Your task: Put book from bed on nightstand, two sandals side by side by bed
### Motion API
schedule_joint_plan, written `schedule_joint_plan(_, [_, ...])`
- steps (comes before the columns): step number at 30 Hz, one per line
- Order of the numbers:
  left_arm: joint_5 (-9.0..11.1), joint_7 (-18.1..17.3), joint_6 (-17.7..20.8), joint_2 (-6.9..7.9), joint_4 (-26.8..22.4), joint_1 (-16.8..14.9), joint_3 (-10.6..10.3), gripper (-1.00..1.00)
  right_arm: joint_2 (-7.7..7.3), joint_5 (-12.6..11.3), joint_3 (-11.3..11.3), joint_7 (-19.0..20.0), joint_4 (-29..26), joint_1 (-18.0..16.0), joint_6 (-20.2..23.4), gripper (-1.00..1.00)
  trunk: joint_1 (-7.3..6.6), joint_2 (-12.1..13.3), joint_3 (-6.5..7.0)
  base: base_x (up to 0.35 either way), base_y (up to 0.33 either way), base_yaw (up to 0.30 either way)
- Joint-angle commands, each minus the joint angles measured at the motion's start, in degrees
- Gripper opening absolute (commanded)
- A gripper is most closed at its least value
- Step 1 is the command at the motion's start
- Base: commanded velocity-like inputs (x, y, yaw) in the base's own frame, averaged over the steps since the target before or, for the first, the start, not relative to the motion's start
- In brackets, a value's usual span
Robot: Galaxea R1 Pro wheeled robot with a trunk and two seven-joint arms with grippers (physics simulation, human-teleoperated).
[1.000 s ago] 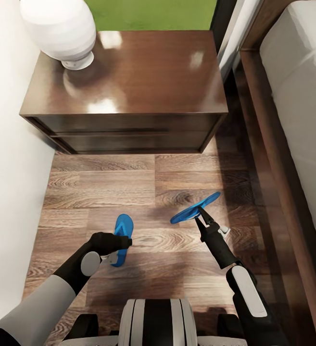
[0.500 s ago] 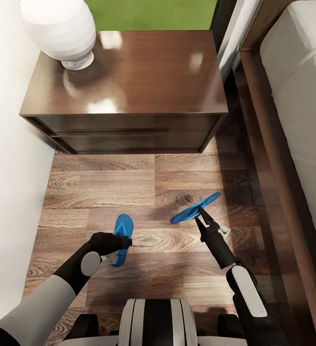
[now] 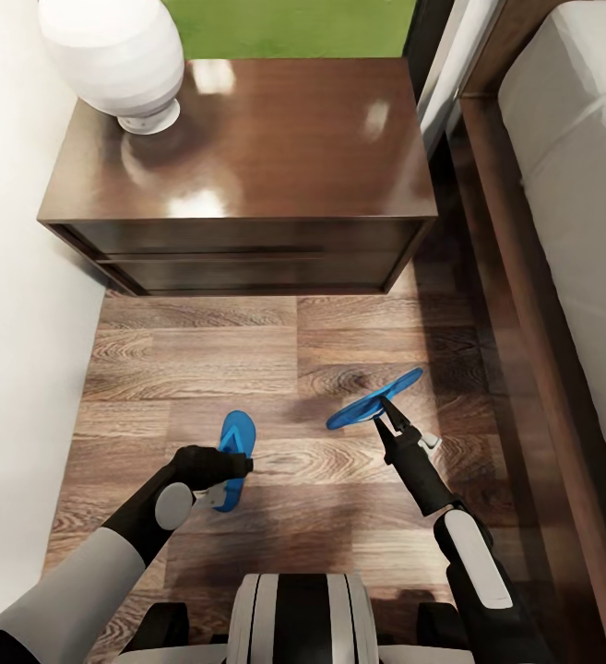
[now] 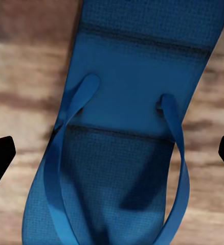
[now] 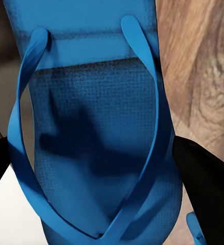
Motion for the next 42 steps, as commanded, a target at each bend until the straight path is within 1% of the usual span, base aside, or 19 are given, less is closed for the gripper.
schedule_joint_plan(1, [0.0,-0.1,-0.2,0.05,-0.1,0.0,-0.2,1.00,0.07,-0.5,-0.2,0.0,0.0,0.0,0.5,-1.00,-0.01,0.0,-0.03,0.000,0.000,0.000])
schedule_joint_plan(8, [0.0,-0.1,-0.2,0.05,-0.1,0.0,-0.2,1.00,0.07,-0.5,-0.2,0.0,0.0,-0.1,0.5,-1.00,-0.01,0.0,-0.03,0.007,0.000,0.000])
schedule_joint_plan(13, [0.0,-0.1,-0.2,0.05,-0.1,0.0,-0.2,1.00,0.09,-0.5,-0.1,0.0,0.0,0.0,0.5,-1.00,-0.01,0.0,-0.03,0.140,0.000,0.000])
schedule_joint_plan(21, [0.0,-0.1,-0.2,0.05,-0.1,0.0,-0.2,1.00,0.09,-0.5,-0.1,0.0,0.0,-0.1,0.5,-1.00,-0.01,0.0,-0.03,0.018,0.000,0.000])
schedule_joint_plan(27, [0.0,-0.1,-0.2,0.05,-0.1,0.0,-0.2,1.00,0.10,-0.5,-0.1,0.0,0.0,-0.1,0.5,-1.00,-0.01,0.0,-0.03,0.116,0.000,0.000])
schedule_joint_plan(42, [0.0,-0.1,-0.2,0.05,-0.1,0.0,-0.2,1.00,0.09,-0.5,-0.1,0.0,0.0,0.0,0.5,-1.00,-0.01,0.0,-0.03,0.004,0.000,0.000])
